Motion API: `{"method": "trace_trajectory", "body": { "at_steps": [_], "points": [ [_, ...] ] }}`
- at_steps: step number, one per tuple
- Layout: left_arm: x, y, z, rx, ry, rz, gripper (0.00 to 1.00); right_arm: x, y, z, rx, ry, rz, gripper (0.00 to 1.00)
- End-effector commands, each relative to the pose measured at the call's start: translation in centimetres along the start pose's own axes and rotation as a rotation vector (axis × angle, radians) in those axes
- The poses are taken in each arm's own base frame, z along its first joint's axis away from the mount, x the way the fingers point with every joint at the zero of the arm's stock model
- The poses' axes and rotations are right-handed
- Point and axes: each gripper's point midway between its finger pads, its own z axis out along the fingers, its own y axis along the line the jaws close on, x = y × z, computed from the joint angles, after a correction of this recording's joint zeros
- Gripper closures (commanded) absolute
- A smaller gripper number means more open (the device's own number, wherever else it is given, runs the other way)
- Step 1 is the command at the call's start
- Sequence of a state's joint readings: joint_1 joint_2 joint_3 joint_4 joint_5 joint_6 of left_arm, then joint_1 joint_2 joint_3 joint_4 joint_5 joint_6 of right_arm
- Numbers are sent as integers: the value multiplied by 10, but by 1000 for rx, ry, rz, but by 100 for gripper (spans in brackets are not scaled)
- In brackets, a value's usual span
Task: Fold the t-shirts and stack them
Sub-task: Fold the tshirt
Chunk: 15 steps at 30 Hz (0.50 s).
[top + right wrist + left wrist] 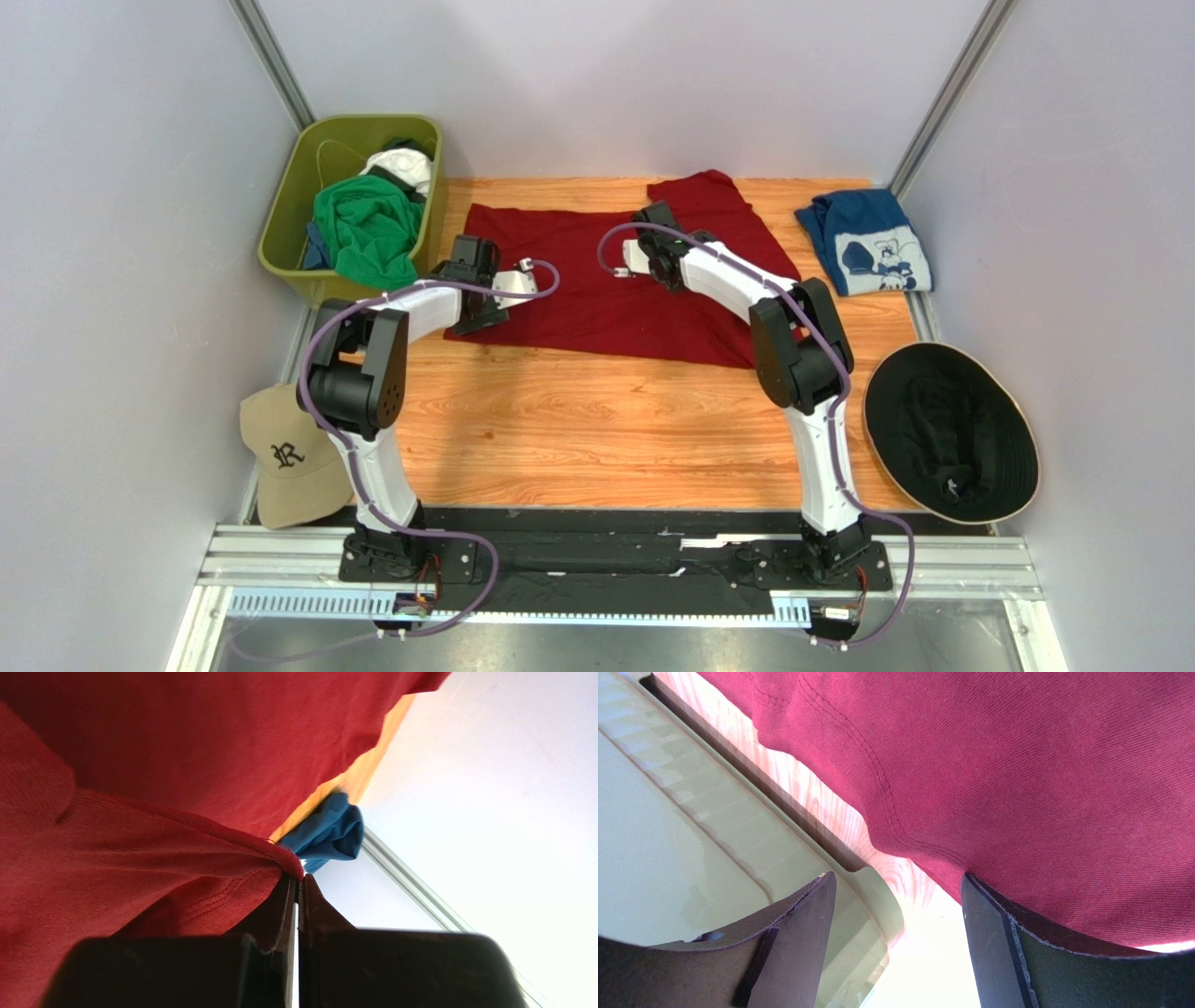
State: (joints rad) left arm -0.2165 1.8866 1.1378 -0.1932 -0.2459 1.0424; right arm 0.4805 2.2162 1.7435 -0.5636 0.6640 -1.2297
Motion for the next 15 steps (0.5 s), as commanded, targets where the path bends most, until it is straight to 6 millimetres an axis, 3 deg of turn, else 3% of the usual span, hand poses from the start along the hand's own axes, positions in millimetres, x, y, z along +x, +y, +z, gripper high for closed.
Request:
{"method": "trace_trajectory", "body": {
  "at_steps": [1,5,7,10,15],
  "points": [
    [3,-10,-2,31,-8,5,25,5,-30,2,90,38,11,100],
    [2,-8,-4,26,-8,7,25,6,-28,7,92,55,12,100],
    [2,-7,-4,25,-9,7,25,10,-27,9,94,65,23,94],
    [3,-9,-4,30,-6,10,25,12,-20,10,86,71,48,75],
    [2,-10,-4,34,-7,8,25,20,-27,1,101,45,178,57]
  ]
}}
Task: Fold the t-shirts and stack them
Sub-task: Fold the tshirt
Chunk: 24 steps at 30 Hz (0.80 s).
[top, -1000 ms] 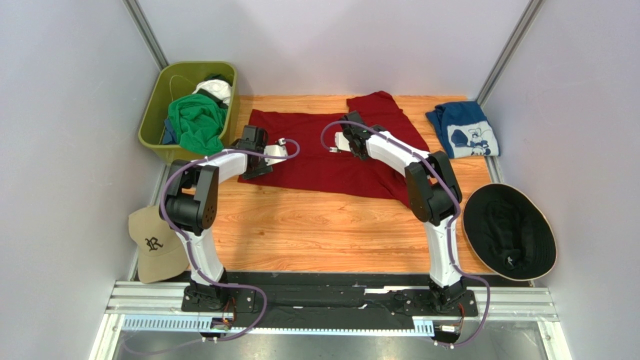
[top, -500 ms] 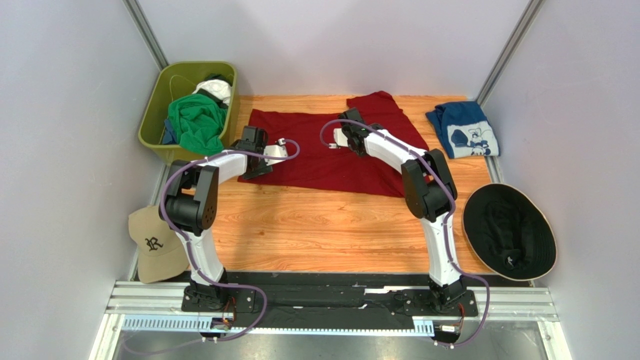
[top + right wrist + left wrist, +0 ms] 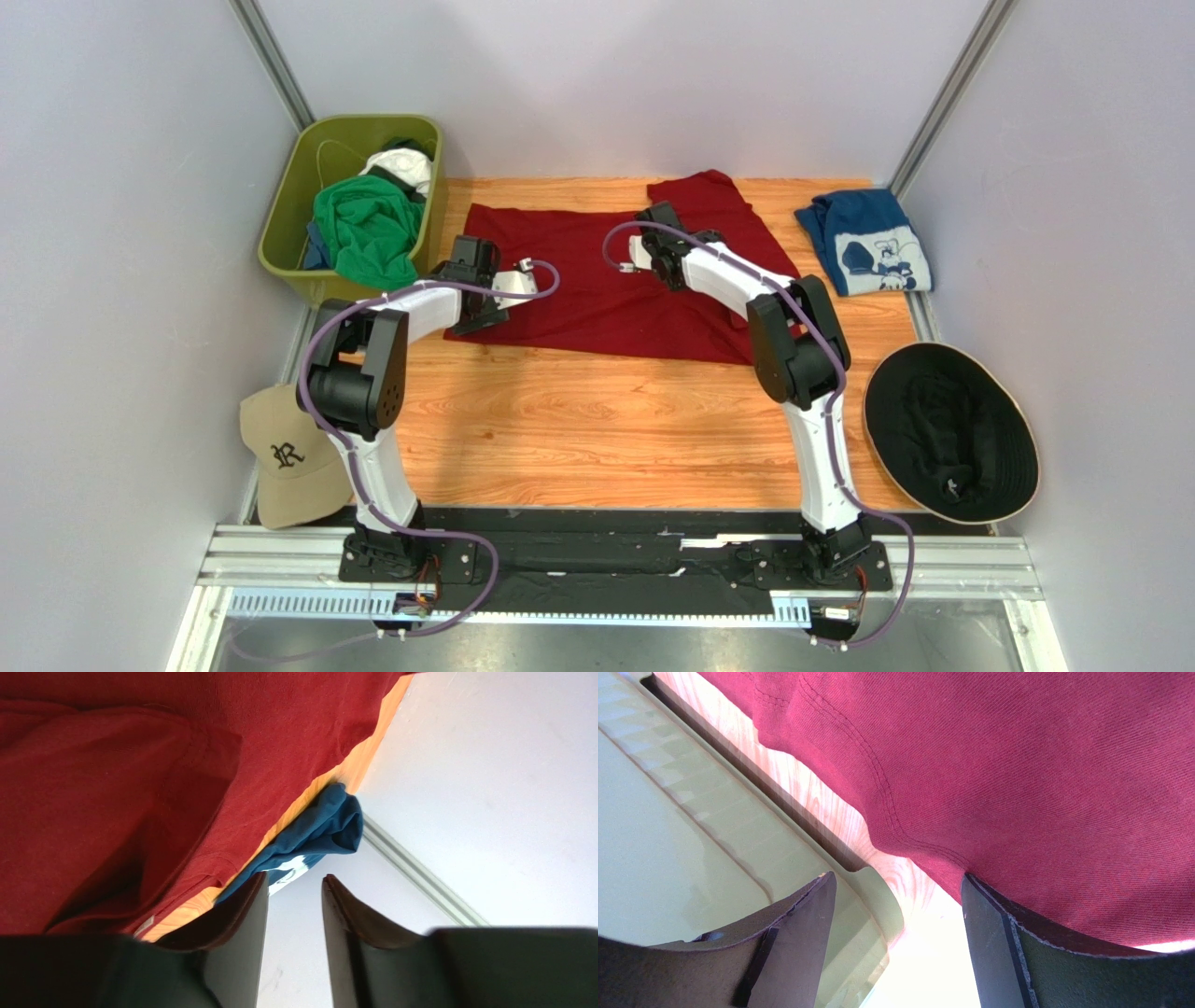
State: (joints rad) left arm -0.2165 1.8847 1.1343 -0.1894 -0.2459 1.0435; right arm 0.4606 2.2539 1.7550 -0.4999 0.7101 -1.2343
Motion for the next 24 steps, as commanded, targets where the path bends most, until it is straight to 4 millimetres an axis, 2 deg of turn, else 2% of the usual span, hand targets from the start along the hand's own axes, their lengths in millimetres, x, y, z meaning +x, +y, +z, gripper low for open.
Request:
{"method": "trace_trajectory", "body": {
  "at_steps": [1,3,5,8,9,10,11,13,15,17,18,21,24],
  "points": [
    [2,-9,-4,33,-7,6,25,16,-24,-12,63,-5,200,56],
    [2,-11,-4,38,-8,5,25,22,-30,-22,58,-29,266,54],
    [2,-11,-5,37,-8,3,25,28,-27,-26,26,-44,369,53],
    [2,-12,-4,39,-8,6,25,37,-12,-37,-83,-86,485,53],
    [1,-12,-5,38,-9,6,25,35,0,-42,-153,-115,502,53],
    [1,-12,-4,37,-8,7,25,41,1,-47,-178,-129,538,53],
    [0,-12,-5,38,-9,7,25,43,12,-51,-230,-124,567,53],
    [-1,-12,-6,39,-10,7,25,44,20,-56,-284,-154,593,53],
    [-2,-14,-7,44,-11,7,25,44,38,-56,-342,-164,601,54],
    [-3,-14,-8,44,-12,5,25,46,46,-59,-368,-176,611,55],
    [-2,-16,-8,48,-10,7,25,46,58,-58,-401,-175,604,56],
    [-1,-18,-9,52,-6,12,25,48,75,-58,-445,-176,590,57],
    [0,-20,-8,54,1,16,25,49,86,-57,-473,-178,584,59]
  ]
}}
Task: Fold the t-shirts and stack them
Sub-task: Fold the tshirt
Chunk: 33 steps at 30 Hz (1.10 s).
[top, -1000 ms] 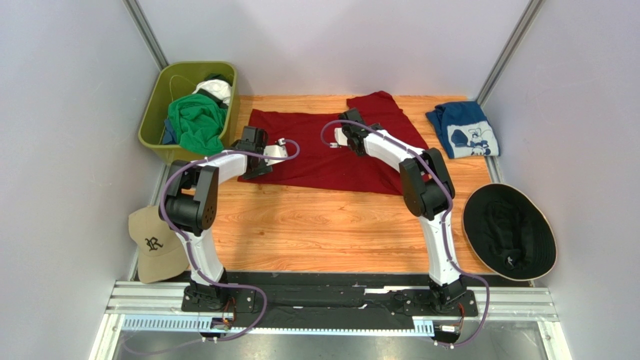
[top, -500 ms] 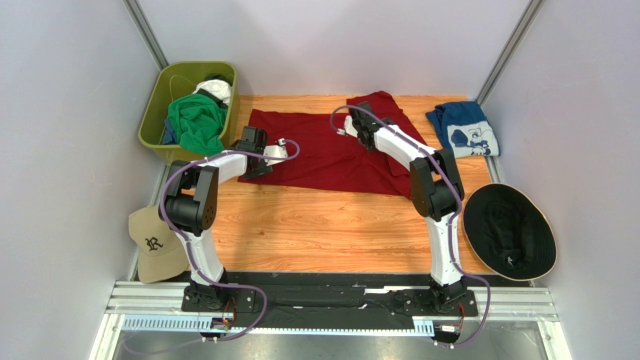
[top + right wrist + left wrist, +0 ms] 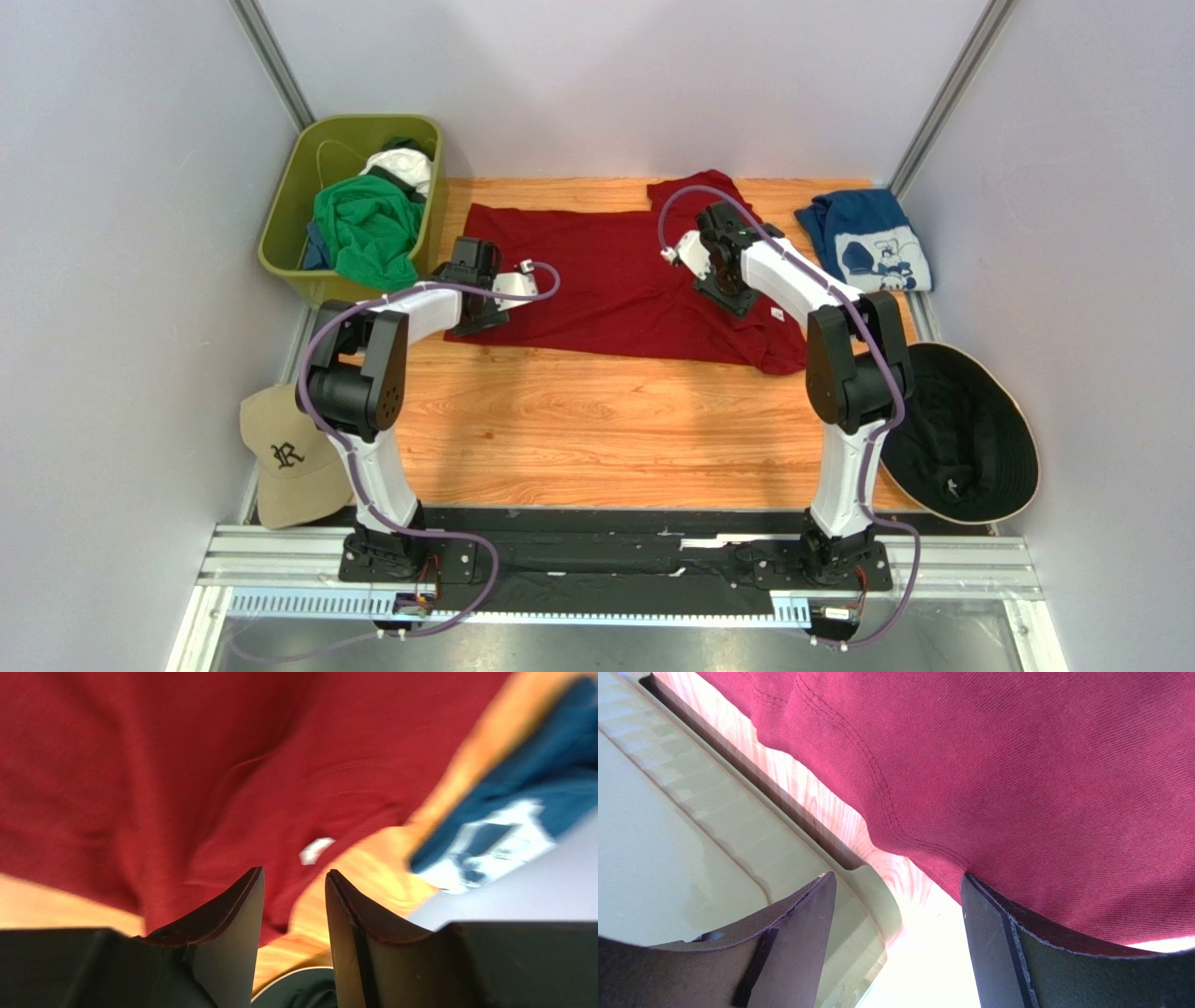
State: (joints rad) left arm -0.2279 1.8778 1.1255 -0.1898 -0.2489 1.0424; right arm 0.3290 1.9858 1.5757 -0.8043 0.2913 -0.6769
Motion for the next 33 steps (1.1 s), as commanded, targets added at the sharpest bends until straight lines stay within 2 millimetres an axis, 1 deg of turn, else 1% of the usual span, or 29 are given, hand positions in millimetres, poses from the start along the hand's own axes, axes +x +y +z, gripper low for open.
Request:
{"method": "trace_trajectory", "body": {
  "at_steps": [1,7,13,14,20,27,33],
  "points": [
    [3,-16,-6,52,2,7,25,5,18,-5,-77,-27,32,59],
    [4,-19,-6,59,12,10,25,7,26,0,-104,-27,34,60],
    [6,-20,-5,60,20,22,25,9,29,-4,-120,-30,39,61],
    [5,-19,-6,57,17,21,25,10,32,-5,-130,-29,38,61],
    [4,-19,-5,61,18,23,25,11,36,-10,-150,-38,47,60],
    [3,-20,-5,61,20,27,25,11,44,-12,-166,-43,51,59],
    [4,-21,-4,62,24,30,25,12,48,-4,-171,-29,44,59]
  ]
}}
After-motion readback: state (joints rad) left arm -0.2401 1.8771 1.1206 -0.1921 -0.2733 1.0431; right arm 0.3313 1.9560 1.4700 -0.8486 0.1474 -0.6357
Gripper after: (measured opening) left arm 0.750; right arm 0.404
